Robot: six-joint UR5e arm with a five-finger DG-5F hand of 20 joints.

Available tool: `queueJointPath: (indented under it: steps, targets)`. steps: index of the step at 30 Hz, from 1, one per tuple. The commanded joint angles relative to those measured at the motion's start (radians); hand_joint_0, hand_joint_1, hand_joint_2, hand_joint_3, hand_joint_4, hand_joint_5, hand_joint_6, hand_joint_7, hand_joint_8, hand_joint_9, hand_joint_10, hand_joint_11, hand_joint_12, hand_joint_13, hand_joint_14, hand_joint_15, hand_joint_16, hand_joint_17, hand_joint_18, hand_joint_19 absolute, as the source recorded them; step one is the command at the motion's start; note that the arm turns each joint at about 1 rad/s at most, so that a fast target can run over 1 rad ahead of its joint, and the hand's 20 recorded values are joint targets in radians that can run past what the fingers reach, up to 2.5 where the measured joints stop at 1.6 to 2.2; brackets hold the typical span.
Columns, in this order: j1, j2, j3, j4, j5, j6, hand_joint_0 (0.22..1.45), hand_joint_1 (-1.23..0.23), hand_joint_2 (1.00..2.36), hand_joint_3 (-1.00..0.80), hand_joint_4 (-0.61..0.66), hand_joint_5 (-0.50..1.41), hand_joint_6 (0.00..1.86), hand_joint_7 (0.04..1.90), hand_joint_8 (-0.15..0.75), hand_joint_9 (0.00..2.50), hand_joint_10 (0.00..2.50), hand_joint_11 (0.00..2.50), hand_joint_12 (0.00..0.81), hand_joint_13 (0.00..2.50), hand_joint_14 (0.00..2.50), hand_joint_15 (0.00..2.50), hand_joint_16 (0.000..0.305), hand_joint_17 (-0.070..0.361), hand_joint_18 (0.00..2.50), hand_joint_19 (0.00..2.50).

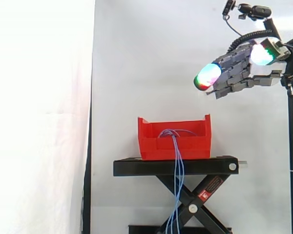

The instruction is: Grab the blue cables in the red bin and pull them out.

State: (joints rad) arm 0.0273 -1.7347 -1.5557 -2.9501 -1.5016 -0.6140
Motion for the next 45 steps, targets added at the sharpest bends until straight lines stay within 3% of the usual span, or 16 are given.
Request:
queueJointPath:
  steps: [1, 3, 4, 6, 9, 16, 20, 21, 23, 26, 34, 38, 45]
  targets:
    - [0.008, -0.003, 0.0, 0.026, 0.0, -0.112, 0.72, -0.93, 1.0, -1.0, 0.29, 0.59, 0.01, 0.55, 0.293, 0.51, 0.01, 0.33, 0.373, 0.21, 0.01, 0.15, 0.058, 0.131, 0.09, 0.33]
    - [0.011, -0.003, 0.0, 0.031, 0.003, -0.163, 0.72, -0.94, 1.0, -1.0, 0.29, 0.58, 0.01, 0.56, 0.293, 0.5, 0.01, 0.33, 0.374, 0.21, 0.01, 0.16, 0.058, 0.131, 0.09, 0.33]
    - [0.013, -0.003, -0.001, 0.045, 0.003, -0.24, 0.72, -0.94, 1.0, -1.0, 0.29, 0.58, 0.01, 0.57, 0.292, 0.49, 0.01, 0.33, 0.373, 0.21, 0.01, 0.15, 0.058, 0.131, 0.09, 0.33]
    - [0.013, -0.002, 0.0, 0.057, 0.003, -0.312, 0.72, -0.95, 1.0, -1.0, 0.29, 0.58, 0.01, 0.57, 0.29, 0.49, 0.01, 0.34, 0.374, 0.21, 0.01, 0.16, 0.058, 0.131, 0.09, 0.33]
    - [0.013, -0.002, 0.0, 0.059, 0.003, -0.385, 0.72, -0.97, 1.0, -1.0, 0.29, 0.57, 0.01, 0.58, 0.291, 0.47, 0.01, 0.33, 0.374, 0.21, 0.01, 0.15, 0.058, 0.131, 0.09, 0.33]
    - [0.008, -0.002, -0.001, 0.032, 0.004, -0.441, 0.71, -0.97, 1.0, -1.0, 0.29, 0.56, 0.01, 0.59, 0.289, 0.46, 0.01, 0.33, 0.375, 0.2, 0.01, 0.16, 0.058, 0.131, 0.09, 0.33]
    - [0.014, -0.005, 0.0, 0.02, 0.003, -0.487, 0.71, -0.97, 1.0, -1.0, 0.29, 0.56, 0.01, 0.58, 0.291, 0.46, 0.01, 0.33, 0.376, 0.2, 0.01, 0.15, 0.058, 0.131, 0.09, 0.34]
    - [0.014, -0.028, 0.0, 0.025, 0.001, -0.51, 0.71, -0.97, 1.0, -1.0, 0.3, 0.56, 0.01, 0.58, 0.29, 0.46, 0.01, 0.33, 0.377, 0.2, 0.01, 0.15, 0.058, 0.131, 0.09, 0.33]
    - [0.016, -0.062, 0.0, 0.032, -0.002, -0.522, 0.71, -0.96, 1.0, -1.0, 0.3, 0.56, 0.01, 0.59, 0.293, 0.46, 0.01, 0.33, 0.377, 0.2, 0.01, 0.15, 0.058, 0.131, 0.09, 0.34]
    - [0.016, -0.078, 0.0, 0.045, -0.008, -0.522, 0.71, -0.96, 1.0, -1.0, 0.3, 0.56, 0.01, 0.59, 0.293, 0.46, 0.01, 0.33, 0.377, 0.2, 0.01, 0.16, 0.058, 0.131, 0.09, 0.34]
    - [0.023, -0.089, 0.0, 0.091, -0.039, -0.548, 0.71, -0.96, 1.0, -1.0, 0.3, 0.56, 0.01, 0.59, 0.292, 0.46, 0.01, 0.33, 0.377, 0.2, 0.01, 0.15, 0.058, 0.131, 0.09, 0.34]
    - [0.026, -0.12, 0.0, 0.111, -0.04, -0.557, 0.71, -0.96, 1.0, -1.0, 0.3, 0.56, 0.01, 0.59, 0.294, 0.46, 0.01, 0.33, 0.376, 0.2, 0.01, 0.15, 0.058, 0.131, 0.09, 0.34]
    - [0.037, -0.121, 0.0, 0.118, -0.04, -0.565, 0.71, -0.96, 1.0, -1.0, 0.31, 0.57, 0.01, 0.59, 0.296, 0.46, 0.01, 0.33, 0.377, 0.2, 0.01, 0.15, 0.058, 0.131, 0.09, 0.34]
